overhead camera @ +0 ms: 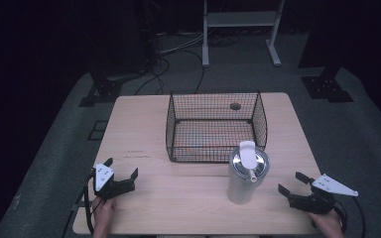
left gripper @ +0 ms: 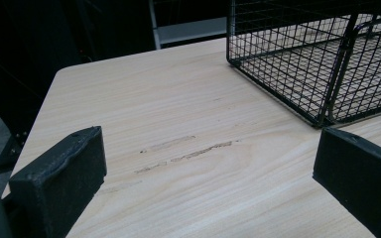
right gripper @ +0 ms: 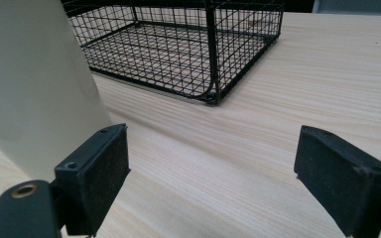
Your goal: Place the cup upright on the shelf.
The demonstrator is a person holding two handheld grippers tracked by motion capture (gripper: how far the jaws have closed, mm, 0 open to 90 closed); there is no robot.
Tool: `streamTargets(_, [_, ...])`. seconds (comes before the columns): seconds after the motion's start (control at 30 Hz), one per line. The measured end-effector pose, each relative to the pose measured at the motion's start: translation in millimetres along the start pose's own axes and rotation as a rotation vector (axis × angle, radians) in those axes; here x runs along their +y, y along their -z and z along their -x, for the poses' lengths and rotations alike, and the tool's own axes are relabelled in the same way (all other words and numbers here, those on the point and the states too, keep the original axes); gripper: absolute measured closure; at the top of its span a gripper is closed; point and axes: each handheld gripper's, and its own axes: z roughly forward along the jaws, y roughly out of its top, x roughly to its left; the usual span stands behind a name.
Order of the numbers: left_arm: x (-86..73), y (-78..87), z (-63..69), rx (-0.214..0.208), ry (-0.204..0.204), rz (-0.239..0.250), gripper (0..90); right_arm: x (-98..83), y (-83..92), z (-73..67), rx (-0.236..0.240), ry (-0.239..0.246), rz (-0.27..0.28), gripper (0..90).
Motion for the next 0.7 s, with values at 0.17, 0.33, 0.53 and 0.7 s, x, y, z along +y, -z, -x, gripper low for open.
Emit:
streamTargets(0.17, [0.0, 0.2, 0.2, 0.0, 0.0, -0.003, 0.0, 4.3, 2.8, -3.8, 0.036, 0.021, 0.0, 12.7])
streamTargets(0.33, [-0.2, 0.8, 0.3, -0.003, -0.001, 0.001, 0.0, 14.2, 7.3, -9.3, 0.098, 0.051, -0.003, 11.8])
streamTargets(0.53, [-0.5, 2.1, 1.4, -0.004, -0.01, 0.001, 0.0, 26.5, 10.4, -18.8, 0.135, 0.097, -0.004, 10.6])
streamTargets(0.7, [-0.5, 2.1, 1.1, -0.002, -0.005, 0.001, 0.0, 34.0, 10.0, -27.1, 0.173, 0.109, 0.008, 8.8])
